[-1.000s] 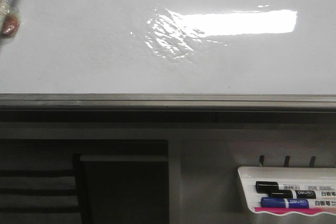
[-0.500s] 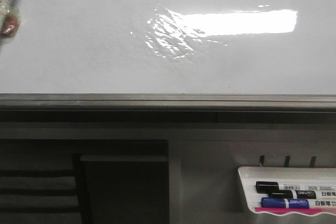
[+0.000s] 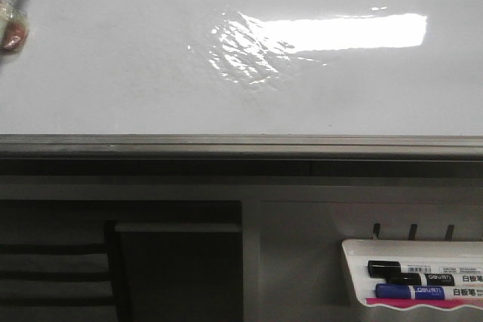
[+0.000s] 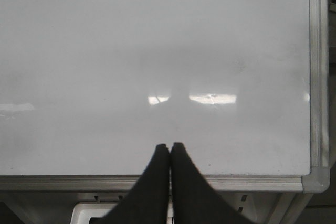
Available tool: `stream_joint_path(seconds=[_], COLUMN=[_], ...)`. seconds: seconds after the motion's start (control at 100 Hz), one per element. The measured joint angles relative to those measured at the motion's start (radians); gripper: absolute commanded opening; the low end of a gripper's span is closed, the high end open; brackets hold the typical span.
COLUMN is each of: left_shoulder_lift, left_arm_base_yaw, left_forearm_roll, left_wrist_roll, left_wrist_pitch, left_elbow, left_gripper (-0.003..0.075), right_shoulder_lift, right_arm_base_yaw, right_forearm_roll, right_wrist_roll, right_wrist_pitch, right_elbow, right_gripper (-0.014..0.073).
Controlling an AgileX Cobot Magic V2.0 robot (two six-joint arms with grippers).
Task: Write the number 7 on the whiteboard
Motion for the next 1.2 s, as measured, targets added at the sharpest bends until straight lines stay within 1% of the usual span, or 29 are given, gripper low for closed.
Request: stream_joint_path(seconds=[0.55, 0.62, 0.65, 0.69, 0.71, 0.72, 0.73, 0.81, 0.86, 0.91, 0.96, 1.0, 1.2], left_shoulder_lift=[0.024, 0.024, 0.024, 0.024, 0.024, 0.024, 0.024, 0.024, 0.024, 0.024, 0.024, 0.024, 0.024], left_arm_base_yaw=[0.000, 0.000, 0.000, 0.000, 0.000, 0.000, 0.000, 0.000, 0.000, 0.000, 0.000, 0.000, 0.000], left_forearm_roll=[0.001, 0.002, 0.002, 0.005, 0.007, 0.008, 0.011, 0.029, 0.047, 0.058, 0.064, 0.066, 0.068], left_wrist_roll=[0.000, 0.000, 0.000, 0.000, 0.000, 0.000, 0.000, 0.000, 0.000, 0.000, 0.000, 0.000, 0.000], left_wrist_pitch=[0.001, 0.001, 0.001, 0.001, 0.001, 0.001, 0.001, 0.002, 0.005, 0.007, 0.009, 0.011, 0.015], left_elbow=[0.000, 0.000, 0.000, 0.000, 0.000, 0.000, 0.000, 0.000, 0.000, 0.000, 0.000, 0.000, 0.000], left_gripper=[-0.0020, -0.0017, -0.0008, 0.0027, 0.0043, 0.0072, 0.0072, 0.0205, 0.0312, 0.0393, 0.0455, 0.0475, 0.0471], right_shoulder_lift=[0.007, 0.007, 0.007, 0.007, 0.007, 0.007, 0.007, 0.007, 0.007, 0.007, 0.007, 0.007, 0.007], right_arm_base_yaw=[0.000, 0.000, 0.000, 0.000, 0.000, 0.000, 0.000, 0.000, 0.000, 0.000, 0.000, 0.000, 0.000], right_forearm_roll=[0.000, 0.000, -0.001, -0.005, -0.007, -0.008, -0.009, -0.026, -0.039, -0.047, -0.051, -0.052, -0.061], right_wrist_roll=[0.000, 0.000, 0.000, 0.000, 0.000, 0.000, 0.000, 0.000, 0.000, -0.001, -0.002, -0.003, -0.004], right_wrist_pitch=[0.006, 0.006, 0.006, 0.006, 0.006, 0.006, 0.004, -0.002, -0.006, -0.008, -0.008, -0.008, -0.008], right_elbow=[0.000, 0.000, 0.000, 0.000, 0.000, 0.000, 0.000, 0.000, 0.000, 0.000, 0.000, 0.000, 0.000], right_gripper=[-0.0069, -0.0028, 0.0014, 0.0072, 0.0114, 0.0144, 0.0160, 0.0350, 0.0440, 0.0503, 0.0535, 0.0538, 0.0532])
